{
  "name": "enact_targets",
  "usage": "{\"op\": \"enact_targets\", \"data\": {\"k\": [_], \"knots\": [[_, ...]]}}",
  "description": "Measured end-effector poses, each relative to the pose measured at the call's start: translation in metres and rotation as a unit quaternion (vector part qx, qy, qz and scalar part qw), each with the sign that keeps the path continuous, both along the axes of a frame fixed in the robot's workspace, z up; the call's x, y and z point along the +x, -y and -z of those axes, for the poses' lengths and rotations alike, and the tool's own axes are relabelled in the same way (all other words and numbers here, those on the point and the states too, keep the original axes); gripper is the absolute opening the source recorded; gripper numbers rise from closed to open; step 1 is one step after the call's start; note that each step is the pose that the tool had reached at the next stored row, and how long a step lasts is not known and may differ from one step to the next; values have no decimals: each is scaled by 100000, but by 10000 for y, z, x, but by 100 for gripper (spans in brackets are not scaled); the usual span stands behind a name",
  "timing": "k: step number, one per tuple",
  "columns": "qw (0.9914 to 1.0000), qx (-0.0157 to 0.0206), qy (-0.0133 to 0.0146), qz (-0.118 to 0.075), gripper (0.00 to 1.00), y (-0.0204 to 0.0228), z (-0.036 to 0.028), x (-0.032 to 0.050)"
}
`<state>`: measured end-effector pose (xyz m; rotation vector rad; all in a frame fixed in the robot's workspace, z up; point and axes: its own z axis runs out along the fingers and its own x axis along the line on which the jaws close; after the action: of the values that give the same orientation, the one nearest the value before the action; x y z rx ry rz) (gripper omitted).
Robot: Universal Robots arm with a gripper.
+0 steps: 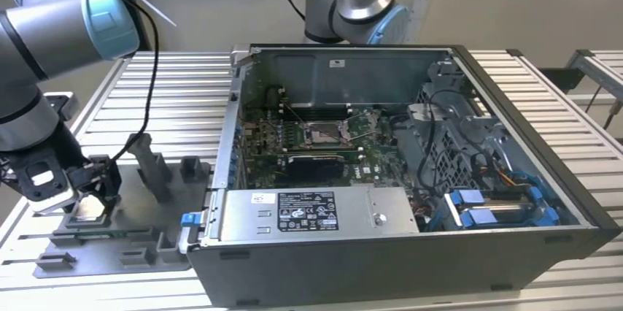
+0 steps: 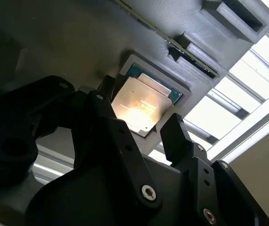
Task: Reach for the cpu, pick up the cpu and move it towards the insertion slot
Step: 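Pick up the cpu and move it towards the insertion slot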
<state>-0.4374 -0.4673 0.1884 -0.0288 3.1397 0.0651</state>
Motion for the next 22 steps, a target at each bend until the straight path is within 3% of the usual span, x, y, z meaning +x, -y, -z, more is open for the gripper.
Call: {"op": "enact_targets", "data": {"k": [14, 15, 22], "knots": [[100000, 4, 3, -46, 100, 0, 22, 0], [100000, 5, 4, -46, 0, 0, 22, 0], [100000, 3, 2, -46, 0, 0, 22, 0]]}}
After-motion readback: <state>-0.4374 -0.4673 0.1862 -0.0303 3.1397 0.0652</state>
